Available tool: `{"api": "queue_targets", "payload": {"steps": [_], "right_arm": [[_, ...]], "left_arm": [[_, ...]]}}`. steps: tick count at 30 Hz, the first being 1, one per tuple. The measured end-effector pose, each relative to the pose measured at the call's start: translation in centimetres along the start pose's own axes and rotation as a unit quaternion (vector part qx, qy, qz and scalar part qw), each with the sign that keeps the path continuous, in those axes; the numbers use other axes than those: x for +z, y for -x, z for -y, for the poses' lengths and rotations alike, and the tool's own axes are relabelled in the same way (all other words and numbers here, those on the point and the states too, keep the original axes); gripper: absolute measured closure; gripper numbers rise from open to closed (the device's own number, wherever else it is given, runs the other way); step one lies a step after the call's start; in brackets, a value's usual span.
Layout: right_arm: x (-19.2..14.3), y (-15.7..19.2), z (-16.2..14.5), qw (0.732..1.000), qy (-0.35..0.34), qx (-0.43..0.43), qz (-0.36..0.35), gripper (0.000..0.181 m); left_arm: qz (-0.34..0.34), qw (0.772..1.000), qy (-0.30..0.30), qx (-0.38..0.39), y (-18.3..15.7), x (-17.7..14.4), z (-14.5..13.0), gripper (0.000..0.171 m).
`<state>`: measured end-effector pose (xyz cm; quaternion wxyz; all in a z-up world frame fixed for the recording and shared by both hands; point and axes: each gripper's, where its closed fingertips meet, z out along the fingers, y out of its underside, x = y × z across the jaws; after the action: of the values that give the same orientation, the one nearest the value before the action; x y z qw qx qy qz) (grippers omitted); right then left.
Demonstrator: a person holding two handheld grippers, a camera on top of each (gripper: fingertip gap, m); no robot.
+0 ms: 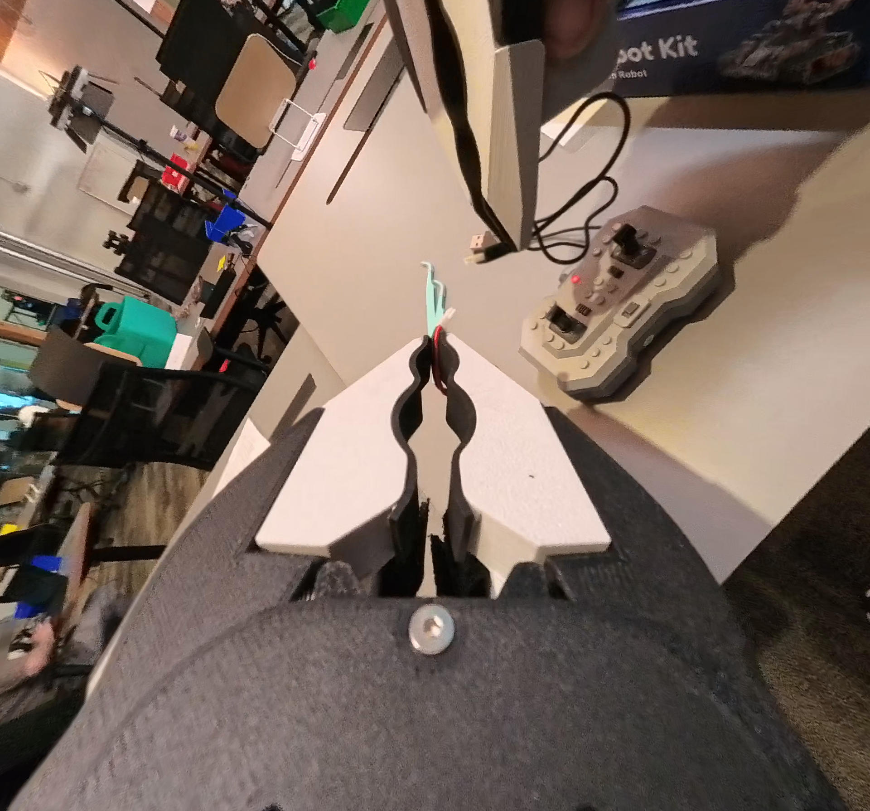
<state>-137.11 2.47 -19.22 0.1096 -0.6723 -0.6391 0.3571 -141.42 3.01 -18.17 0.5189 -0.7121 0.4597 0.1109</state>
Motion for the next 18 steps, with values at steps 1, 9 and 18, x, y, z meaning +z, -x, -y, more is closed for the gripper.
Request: {"api": "queue_targets", "payload": {"steps": [1,9,18], "right_arm": [[0.2,0.3,-0.3,1.000,0.008,0.001,0.007,0.178],[0.9,0.7,-1.3,0.999,0.039,-0.002,0.018,0.178],[0.7,1.5,-2.1,0.998,0.053,-0.018,0.036,0.178]], "left_arm": [[0.003,1.000,0.005,0.010,-0.1,0.2,0.0,0.171],[-0.001,0.996,0.002,0.092,-2.1,0.8,1.0,0.171],[-0.009,0.993,-0.007,0.120,-2.9,0.6,1.6,0.171]]}}
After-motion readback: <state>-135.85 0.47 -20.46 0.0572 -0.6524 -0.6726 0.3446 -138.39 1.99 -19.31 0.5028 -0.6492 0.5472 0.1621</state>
